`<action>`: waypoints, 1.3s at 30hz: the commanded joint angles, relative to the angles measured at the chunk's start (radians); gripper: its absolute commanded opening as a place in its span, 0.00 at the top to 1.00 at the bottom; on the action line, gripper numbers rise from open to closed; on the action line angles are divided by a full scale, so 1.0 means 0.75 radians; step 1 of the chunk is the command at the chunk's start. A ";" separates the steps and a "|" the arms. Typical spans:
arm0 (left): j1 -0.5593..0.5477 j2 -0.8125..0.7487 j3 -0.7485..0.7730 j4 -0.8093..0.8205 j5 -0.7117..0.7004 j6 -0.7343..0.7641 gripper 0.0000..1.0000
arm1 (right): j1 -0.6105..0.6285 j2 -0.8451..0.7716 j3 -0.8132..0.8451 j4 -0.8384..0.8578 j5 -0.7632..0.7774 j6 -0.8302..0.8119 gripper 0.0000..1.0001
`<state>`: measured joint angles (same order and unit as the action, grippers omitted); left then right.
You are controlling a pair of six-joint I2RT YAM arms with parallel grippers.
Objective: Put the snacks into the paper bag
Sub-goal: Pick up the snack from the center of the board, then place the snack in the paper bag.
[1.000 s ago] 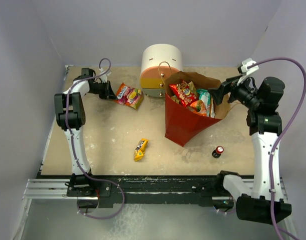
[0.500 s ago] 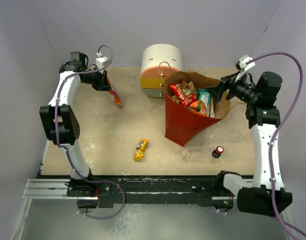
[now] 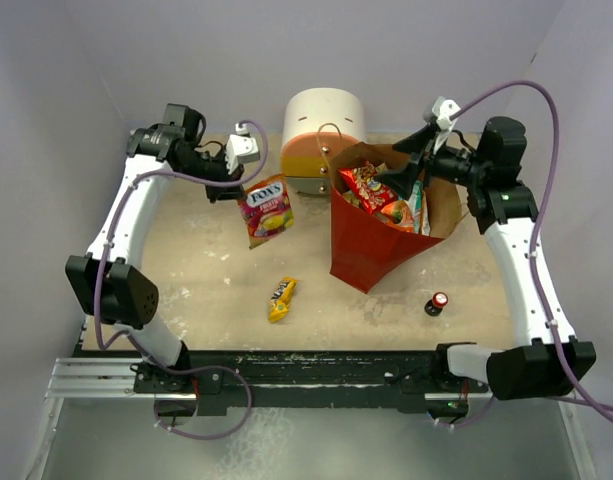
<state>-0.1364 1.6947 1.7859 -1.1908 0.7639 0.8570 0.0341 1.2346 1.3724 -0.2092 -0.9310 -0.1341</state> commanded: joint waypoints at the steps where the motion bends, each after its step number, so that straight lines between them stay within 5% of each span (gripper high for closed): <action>1: -0.071 -0.140 0.032 -0.105 0.068 0.154 1.00 | 0.044 0.017 0.065 0.015 -0.155 -0.100 0.14; 12: -0.266 -0.262 0.114 -0.201 0.187 0.270 1.00 | 0.248 0.114 0.087 0.050 -0.280 -0.164 0.13; 27: -0.476 -0.271 0.222 -0.076 0.191 0.106 1.00 | 0.478 0.201 0.037 -0.103 -0.312 -0.333 0.13; 34: -0.532 -0.270 0.217 0.013 0.152 0.028 1.00 | 0.521 0.215 -0.058 -0.051 -0.287 -0.312 0.26; 39: -0.540 -0.283 0.190 0.066 0.132 0.001 1.00 | 0.521 0.221 -0.090 -0.022 -0.315 -0.286 0.45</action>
<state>-0.5377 1.5330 1.9060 -1.2282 0.8474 0.8898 0.4236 1.4052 1.3148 -0.2775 -1.1221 -0.3595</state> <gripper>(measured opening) 0.004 0.617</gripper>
